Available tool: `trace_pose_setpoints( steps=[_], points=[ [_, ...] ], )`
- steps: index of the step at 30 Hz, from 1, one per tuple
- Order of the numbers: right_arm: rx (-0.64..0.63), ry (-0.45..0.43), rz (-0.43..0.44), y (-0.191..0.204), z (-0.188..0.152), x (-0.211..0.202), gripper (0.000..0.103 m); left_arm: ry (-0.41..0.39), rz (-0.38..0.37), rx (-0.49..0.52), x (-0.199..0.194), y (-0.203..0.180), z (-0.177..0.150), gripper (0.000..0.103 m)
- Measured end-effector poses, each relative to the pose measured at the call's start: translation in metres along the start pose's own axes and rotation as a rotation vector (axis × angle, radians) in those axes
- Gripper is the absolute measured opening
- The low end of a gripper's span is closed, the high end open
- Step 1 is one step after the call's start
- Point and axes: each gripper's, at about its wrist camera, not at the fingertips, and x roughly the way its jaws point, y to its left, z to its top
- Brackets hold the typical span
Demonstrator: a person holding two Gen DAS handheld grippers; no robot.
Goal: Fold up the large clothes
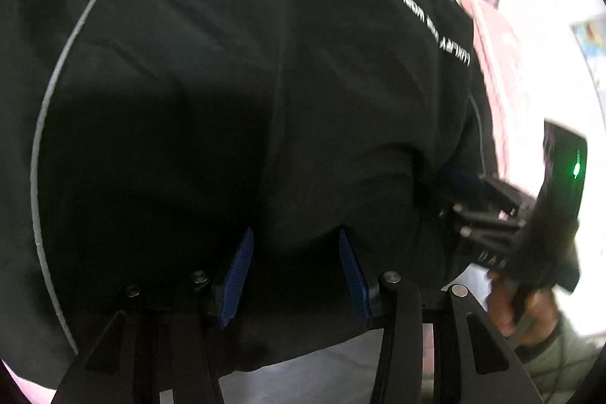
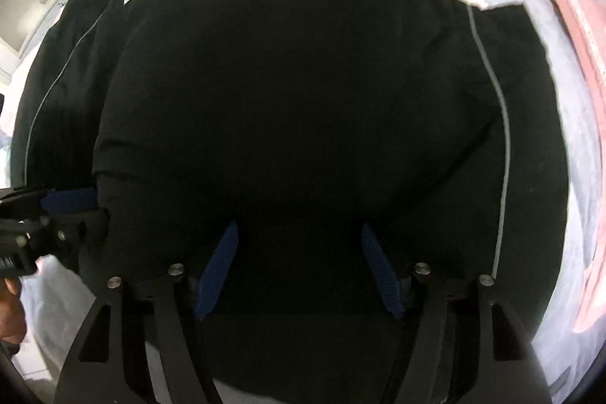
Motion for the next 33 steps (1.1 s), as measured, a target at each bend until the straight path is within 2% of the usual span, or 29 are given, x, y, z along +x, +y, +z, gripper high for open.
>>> trace_pose_setpoints(
  steps=[5, 8, 11, 14, 16, 19, 21, 23, 24, 25, 26, 28, 31, 33],
  points=[
    [0.085, 0.006, 0.068, -0.017, -0.005, -0.023, 0.071, -0.035, -0.005, 0.025, -0.023, -0.01, -0.014, 0.048],
    [0.15, -0.022, 0.077, -0.039, -0.016, -0.046, 0.072, -0.087, 0.033, 0.05, -0.052, -0.022, -0.018, 0.048],
    [0.212, -0.058, 0.043, -0.064, -0.028, -0.071, 0.073, -0.158, 0.097, 0.063, -0.087, -0.018, -0.024, 0.048],
    [0.273, -0.11, -0.025, -0.096, -0.032, -0.094, 0.076, -0.225, 0.125, 0.014, -0.133, 0.02, -0.026, 0.048],
    [0.305, -0.145, -0.09, -0.116, -0.029, -0.107, 0.077, -0.258, 0.147, -0.024, -0.167, 0.06, -0.026, 0.048],
    [0.346, -0.217, -0.168, -0.139, -0.023, -0.133, 0.077, -0.293, 0.179, -0.087, -0.188, 0.092, -0.025, 0.048],
    [0.375, -0.313, -0.251, -0.148, -0.018, -0.161, 0.077, -0.301, 0.201, -0.115, -0.191, 0.102, -0.023, 0.048],
    [0.407, -0.41, -0.361, -0.16, -0.02, -0.187, 0.085, -0.304, 0.189, -0.13, -0.197, 0.116, -0.02, 0.048],
    [0.419, -0.431, -0.388, -0.162, -0.018, -0.192, 0.098, -0.301, 0.181, -0.135, -0.194, 0.119, -0.02, 0.048],
    [0.436, -0.462, -0.415, -0.169, -0.018, -0.197, 0.103, -0.292, 0.164, -0.143, -0.193, 0.124, -0.017, 0.049],
    [0.448, -0.468, -0.42, -0.177, -0.019, -0.199, 0.103, -0.282, 0.147, -0.152, -0.189, 0.128, -0.013, 0.05],
    [0.436, -0.403, -0.378, -0.187, -0.012, -0.188, 0.103, -0.259, 0.125, -0.169, -0.181, 0.135, -0.006, 0.052],
    [0.429, -0.309, -0.227, -0.199, -0.011, -0.162, 0.103, -0.229, 0.128, -0.201, -0.161, 0.141, 0.006, 0.053],
    [0.407, -0.252, -0.146, -0.2, -0.011, -0.136, 0.103, -0.223, 0.087, -0.233, -0.148, 0.145, 0.011, 0.053]
  ],
)
